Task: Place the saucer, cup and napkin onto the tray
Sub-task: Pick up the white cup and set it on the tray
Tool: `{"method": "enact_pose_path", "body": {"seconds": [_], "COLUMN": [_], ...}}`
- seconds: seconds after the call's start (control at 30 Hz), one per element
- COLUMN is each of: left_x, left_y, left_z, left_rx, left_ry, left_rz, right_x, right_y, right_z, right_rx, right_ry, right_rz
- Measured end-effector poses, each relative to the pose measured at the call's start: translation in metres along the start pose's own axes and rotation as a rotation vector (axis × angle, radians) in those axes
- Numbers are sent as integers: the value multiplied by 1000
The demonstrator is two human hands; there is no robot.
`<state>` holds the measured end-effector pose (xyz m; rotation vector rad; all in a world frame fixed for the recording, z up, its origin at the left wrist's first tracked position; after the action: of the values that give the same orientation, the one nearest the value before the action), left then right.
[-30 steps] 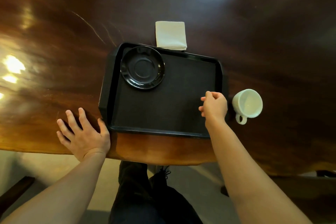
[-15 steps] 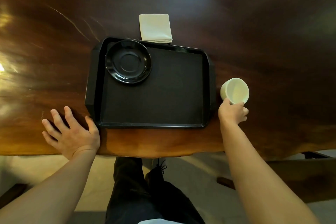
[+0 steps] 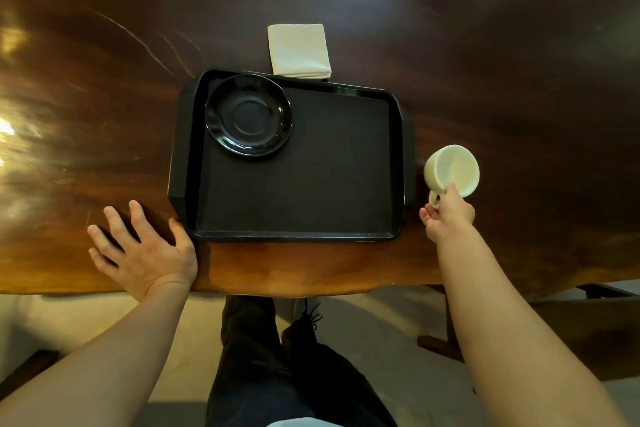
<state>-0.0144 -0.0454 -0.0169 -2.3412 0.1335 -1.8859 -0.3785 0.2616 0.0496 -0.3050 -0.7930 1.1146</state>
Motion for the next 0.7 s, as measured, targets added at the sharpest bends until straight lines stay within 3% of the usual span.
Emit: {"method": "enact_pose_path", "body": {"seconds": [0.4,0.7], "left_x": [-1,-2], "left_y": [-1,-1], "left_z": [0,1], "left_rx": [-4,0], "left_ry": [-4,4], "left_rz": [-7,3], "right_x": [-6,-14], "right_y": [3,-20], "right_z": [-9,24], "right_rx": [-207,-41], "right_ry": [150,147], "right_rz": [195,268]}}
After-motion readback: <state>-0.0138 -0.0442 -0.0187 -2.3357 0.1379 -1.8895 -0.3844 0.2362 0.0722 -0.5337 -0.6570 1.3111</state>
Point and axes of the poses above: each hand's wrist, its own y-axis towards the middle knuckle, its own x-axis out of the back of the hand, z = x × y, the point moved 5 cm from there along y, towards the middle knuckle, and after that the axes turned 8 degrees about x, right-handed, at the moved point
